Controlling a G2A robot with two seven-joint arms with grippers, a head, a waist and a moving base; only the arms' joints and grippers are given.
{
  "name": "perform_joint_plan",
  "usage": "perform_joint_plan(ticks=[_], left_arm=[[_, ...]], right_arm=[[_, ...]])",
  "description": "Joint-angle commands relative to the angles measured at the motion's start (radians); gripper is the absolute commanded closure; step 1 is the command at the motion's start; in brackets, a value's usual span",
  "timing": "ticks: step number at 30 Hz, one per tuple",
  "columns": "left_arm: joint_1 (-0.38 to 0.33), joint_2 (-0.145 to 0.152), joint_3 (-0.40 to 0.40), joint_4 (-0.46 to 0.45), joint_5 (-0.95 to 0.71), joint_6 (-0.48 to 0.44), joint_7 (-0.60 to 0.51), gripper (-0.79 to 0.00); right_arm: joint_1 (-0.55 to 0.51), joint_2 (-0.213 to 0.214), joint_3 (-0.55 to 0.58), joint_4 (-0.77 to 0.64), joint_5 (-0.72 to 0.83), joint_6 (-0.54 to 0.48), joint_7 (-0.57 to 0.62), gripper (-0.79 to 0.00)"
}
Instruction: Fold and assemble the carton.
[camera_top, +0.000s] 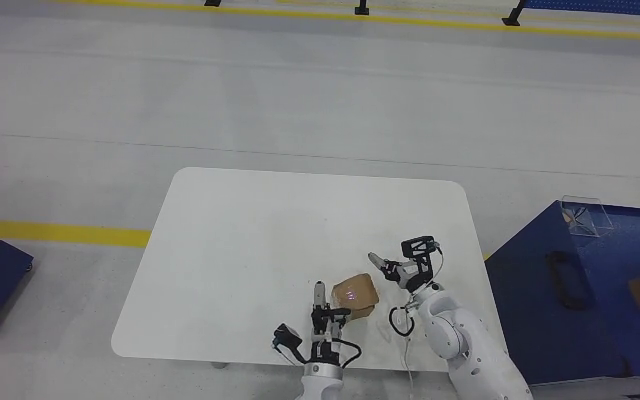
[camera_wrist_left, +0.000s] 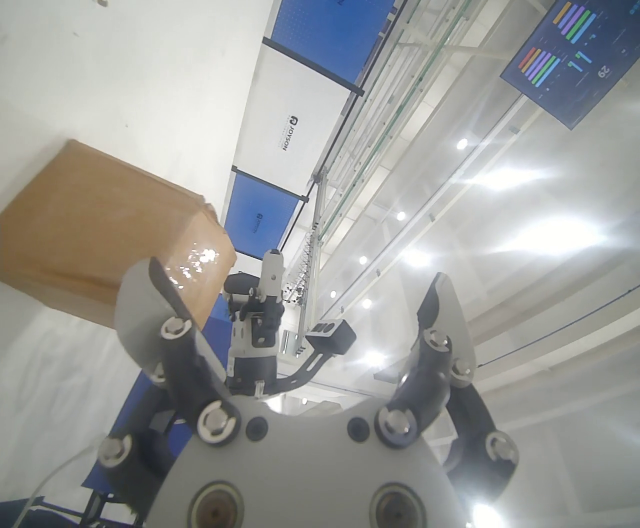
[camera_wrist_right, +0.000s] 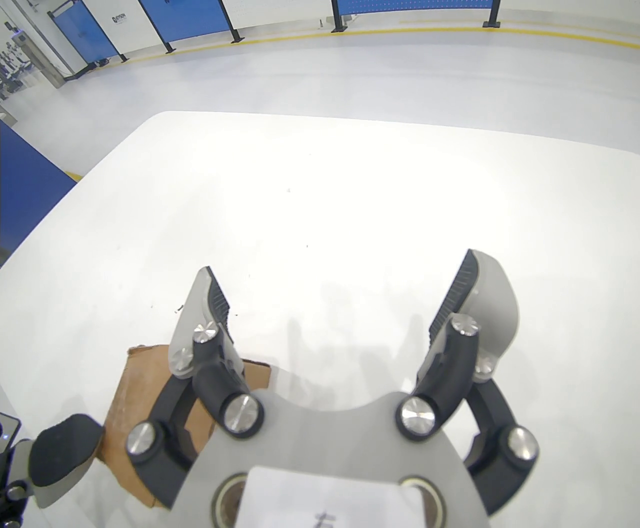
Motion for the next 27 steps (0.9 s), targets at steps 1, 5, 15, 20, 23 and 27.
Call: perform_joint_plan(ticks=[1,5,15,20,23,27], left_arm=[[0.030,0.012,-0.009,-0.044,0.020,-0.011,0.005,-0.785],[0.097,0.038,-0.051,-0.137,0.062,-0.017,-0.007,-0.785],[0.143,0.078,-0.134,-0.217,0.158,0.377,-0.171,-0.785],[0.132,0.083,-0.130,-0.207,0.199,0.541,-0.224,-0.785],[0.117,0.089,-0.123,-0.191,0.253,0.626,-0.286,-0.785],[0.118,0.090,-0.123,-0.194,0.242,0.630,-0.303,-0.785]], right_arm=[[-0.002,0.000,0.000,0.002,0.002,-0.002,0.002,-0.785],[0.002,0.013,0.017,0.025,-0.088,-0.059,0.080,-0.785],[0.036,0.010,-0.057,0.070,-0.217,-0.124,0.168,-0.785],[0.092,-0.006,-0.120,0.110,-0.217,-0.139,0.153,-0.785],[0.126,-0.018,-0.159,0.137,-0.197,-0.151,0.136,-0.785],[0.150,-0.029,-0.180,0.166,-0.208,-0.114,0.069,-0.785]])
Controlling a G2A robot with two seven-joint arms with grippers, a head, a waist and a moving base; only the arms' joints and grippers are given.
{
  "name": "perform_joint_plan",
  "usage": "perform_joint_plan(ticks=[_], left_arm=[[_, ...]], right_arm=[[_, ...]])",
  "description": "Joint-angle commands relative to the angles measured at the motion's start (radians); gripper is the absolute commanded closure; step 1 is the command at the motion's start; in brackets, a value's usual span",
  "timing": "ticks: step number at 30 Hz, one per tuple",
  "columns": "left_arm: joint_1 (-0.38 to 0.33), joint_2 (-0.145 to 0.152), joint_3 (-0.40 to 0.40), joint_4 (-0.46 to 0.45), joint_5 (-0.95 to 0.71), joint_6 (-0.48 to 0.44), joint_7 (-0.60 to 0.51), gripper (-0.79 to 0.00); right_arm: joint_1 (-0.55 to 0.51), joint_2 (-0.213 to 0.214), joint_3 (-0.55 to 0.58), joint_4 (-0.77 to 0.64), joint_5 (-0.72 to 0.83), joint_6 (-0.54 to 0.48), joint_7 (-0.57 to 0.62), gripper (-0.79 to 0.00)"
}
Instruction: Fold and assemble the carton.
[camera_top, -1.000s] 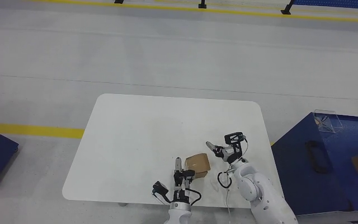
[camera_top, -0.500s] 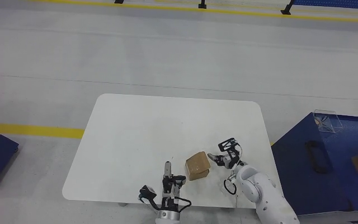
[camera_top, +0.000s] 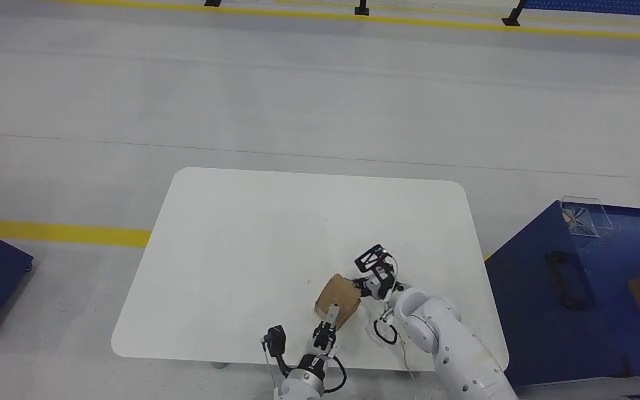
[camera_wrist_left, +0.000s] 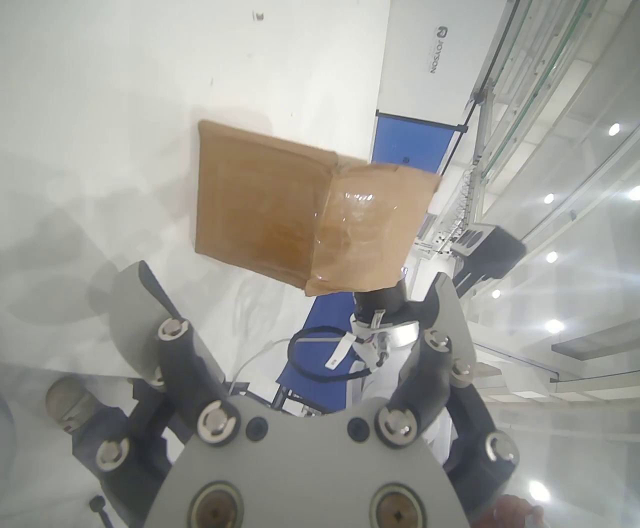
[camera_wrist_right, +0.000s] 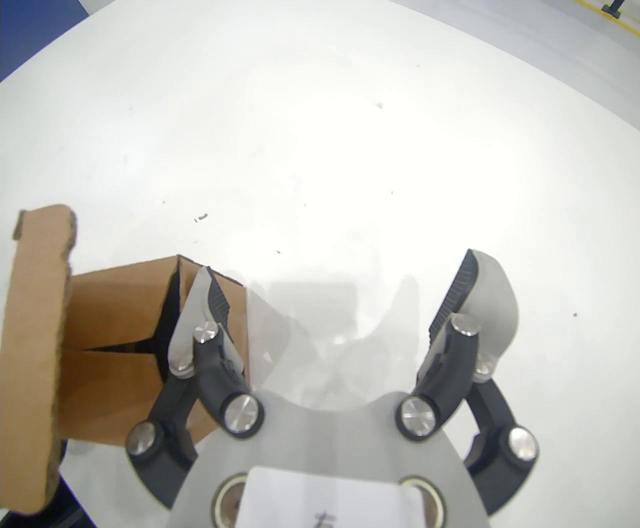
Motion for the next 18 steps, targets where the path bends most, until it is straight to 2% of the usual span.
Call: perform_joint_plan(ticks=[1,4,6,9,14,18], left_arm=[[0.000,0.000,0.000,0.000,0.000,-0.002,0.002,-0.785],[0.000,0.000,0.000,0.000,0.000,-0.002,0.002,-0.785],[-0.003,0.001,0.005,0.013,-0.030,0.001,-0.062,-0.785],[-0.020,0.001,-0.002,0.035,0.056,-0.033,0.038,-0.785],[-0.015,0.005,0.004,0.019,0.138,-0.039,0.067,-0.785],[-0.014,0.003,0.016,0.011,0.159,-0.035,0.086,-0.693]], right_arm=[[0.003,-0.003,-0.001,0.010,-0.001,0.026,-0.023,-0.785],[0.003,-0.003,-0.001,0.010,-0.001,0.026,-0.023,-0.785],[-0.001,-0.003,0.005,-0.003,0.014,0.027,-0.043,-0.785],[-0.045,0.005,0.049,-0.074,0.032,0.032,-0.101,-0.785],[-0.132,0.019,0.115,-0.208,0.043,0.032,-0.108,-0.785],[-0.157,0.025,0.133,-0.263,0.023,0.031,-0.064,-0.785]])
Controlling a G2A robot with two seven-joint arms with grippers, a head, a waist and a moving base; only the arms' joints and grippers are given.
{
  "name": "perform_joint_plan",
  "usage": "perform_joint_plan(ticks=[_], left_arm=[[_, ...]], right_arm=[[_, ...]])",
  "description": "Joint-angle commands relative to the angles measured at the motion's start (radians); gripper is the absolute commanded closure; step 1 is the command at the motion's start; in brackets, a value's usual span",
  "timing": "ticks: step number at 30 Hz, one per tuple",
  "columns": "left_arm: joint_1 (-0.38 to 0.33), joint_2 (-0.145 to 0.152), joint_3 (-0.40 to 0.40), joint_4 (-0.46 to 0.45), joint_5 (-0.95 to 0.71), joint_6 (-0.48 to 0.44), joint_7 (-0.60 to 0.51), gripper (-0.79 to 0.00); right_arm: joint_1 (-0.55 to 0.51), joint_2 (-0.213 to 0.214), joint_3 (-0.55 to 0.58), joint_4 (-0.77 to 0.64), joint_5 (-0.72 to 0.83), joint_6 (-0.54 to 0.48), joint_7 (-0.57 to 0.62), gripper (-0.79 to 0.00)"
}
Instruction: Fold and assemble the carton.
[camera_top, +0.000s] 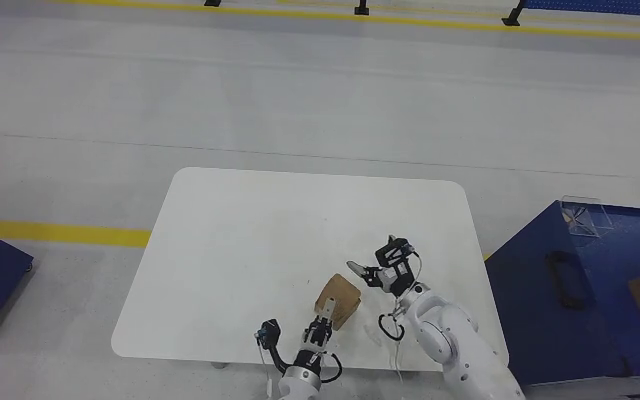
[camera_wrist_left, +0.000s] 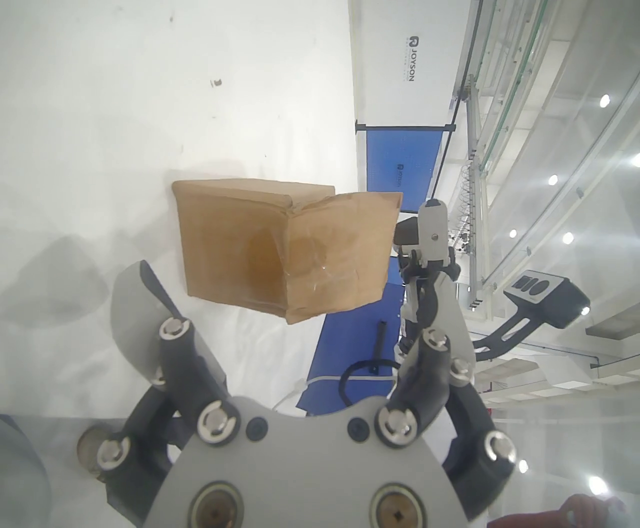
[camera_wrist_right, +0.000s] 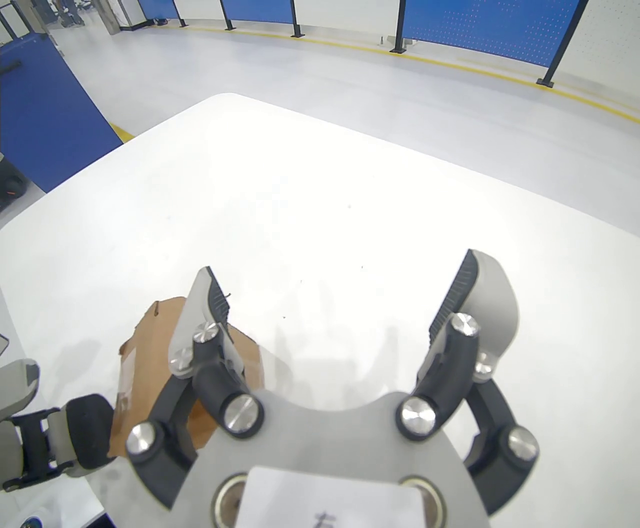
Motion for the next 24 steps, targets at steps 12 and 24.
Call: perform_joint_plan(ticks=[12,24], left_arm=[[-0.040,-0.014,0.011,0.046,-0.029,0.046,0.026,-0.622],[-0.057,-0.023,0.012,0.080,-0.058,0.049,0.032,-0.566]], right_arm=[[0.008,-0.005,-0.053,0.011,-0.109,0.018,0.082,-0.785],[0.025,-0.016,-0.089,0.059,-0.108,0.003,0.072,-0.785]])
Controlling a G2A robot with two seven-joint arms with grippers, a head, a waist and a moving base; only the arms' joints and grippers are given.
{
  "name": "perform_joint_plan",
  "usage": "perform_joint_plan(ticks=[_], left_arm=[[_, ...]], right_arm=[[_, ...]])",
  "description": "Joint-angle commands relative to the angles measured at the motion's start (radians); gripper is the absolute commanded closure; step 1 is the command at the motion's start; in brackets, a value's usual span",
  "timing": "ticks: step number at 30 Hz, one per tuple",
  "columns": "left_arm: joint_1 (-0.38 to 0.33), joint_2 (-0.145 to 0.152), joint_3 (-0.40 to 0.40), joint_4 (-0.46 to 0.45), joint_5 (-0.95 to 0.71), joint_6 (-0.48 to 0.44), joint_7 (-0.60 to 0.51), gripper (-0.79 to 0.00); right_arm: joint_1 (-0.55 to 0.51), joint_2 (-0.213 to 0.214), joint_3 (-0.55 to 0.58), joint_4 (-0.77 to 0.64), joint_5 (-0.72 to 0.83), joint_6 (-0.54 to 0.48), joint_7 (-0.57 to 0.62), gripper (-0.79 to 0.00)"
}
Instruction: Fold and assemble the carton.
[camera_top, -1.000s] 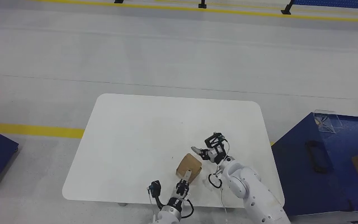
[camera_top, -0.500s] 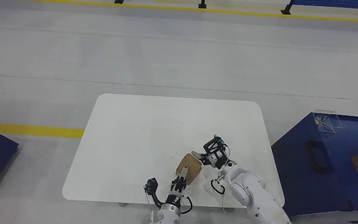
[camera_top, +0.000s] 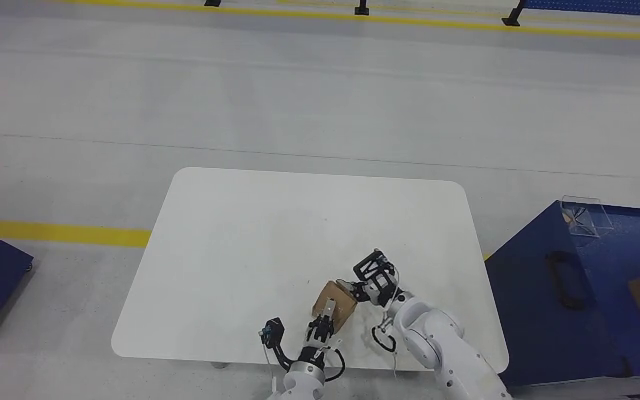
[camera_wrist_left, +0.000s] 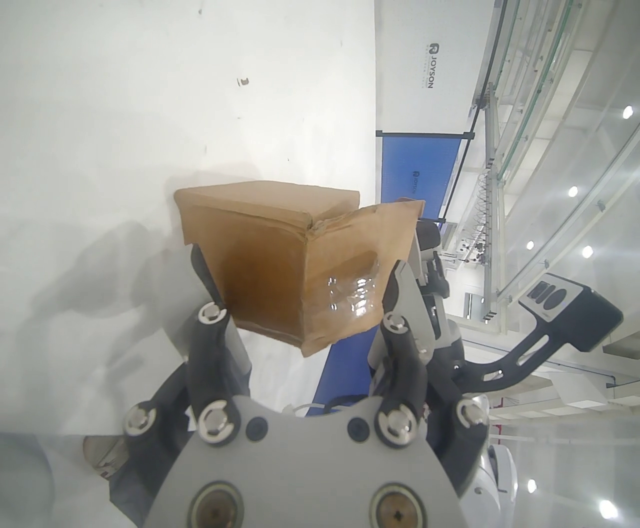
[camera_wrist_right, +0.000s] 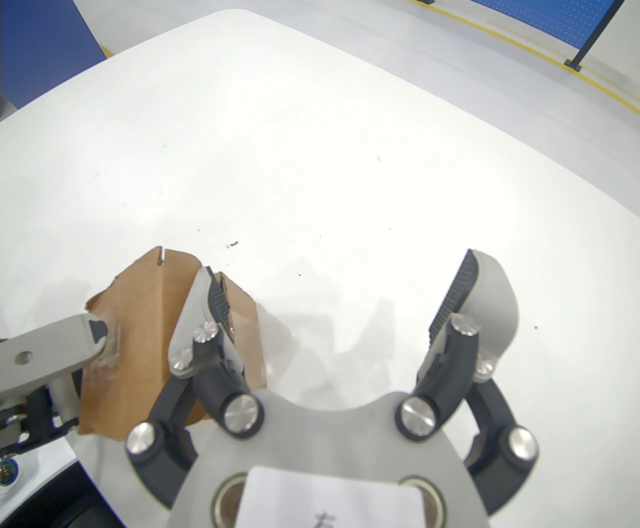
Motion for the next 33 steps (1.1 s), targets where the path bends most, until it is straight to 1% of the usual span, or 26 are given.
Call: perform_joint_plan(ticks=[1,3,5,10,13,21,23,28,32,33], left_arm=[[-0.002,-0.002,-0.001,0.003,-0.006,0.003,0.003,-0.551],[-0.004,-0.003,-0.001,0.007,-0.011,0.007,0.007,-0.548],[-0.006,-0.004,0.000,0.009,-0.011,0.010,0.008,-0.523],[-0.007,-0.007,-0.003,0.015,-0.018,0.010,0.016,-0.514],[-0.008,-0.009,-0.003,0.018,-0.019,0.013,0.016,-0.483],[-0.021,-0.014,0.004,0.032,-0.009,0.041,0.028,-0.468],[-0.024,-0.016,0.004,0.037,-0.008,0.043,0.030,-0.489],[-0.030,-0.019,0.005,0.046,-0.006,0.046,0.031,-0.514],[-0.034,-0.021,0.005,0.052,-0.003,0.055,0.032,-0.573],[-0.035,-0.022,0.005,0.052,-0.003,0.056,0.032,-0.576]], right_arm=[[0.002,-0.001,-0.004,0.007,0.000,-0.001,-0.001,-0.785],[0.006,-0.003,-0.007,0.016,-0.001,-0.002,0.000,-0.785],[0.010,-0.004,-0.010,0.023,0.002,-0.004,0.000,-0.785],[0.016,-0.007,-0.016,0.035,0.006,-0.010,0.000,-0.785],[0.019,-0.008,-0.017,0.040,0.010,-0.012,0.002,-0.785],[0.029,-0.012,-0.021,0.055,0.014,-0.011,0.007,-0.785],[0.030,-0.013,-0.020,0.058,0.015,-0.009,0.008,-0.785],[0.040,-0.015,-0.018,0.073,0.025,-0.008,0.013,-0.785],[0.044,-0.015,-0.009,0.077,0.029,-0.014,0.016,-0.785],[0.044,-0.015,-0.006,0.077,0.030,-0.015,0.017,-0.785]])
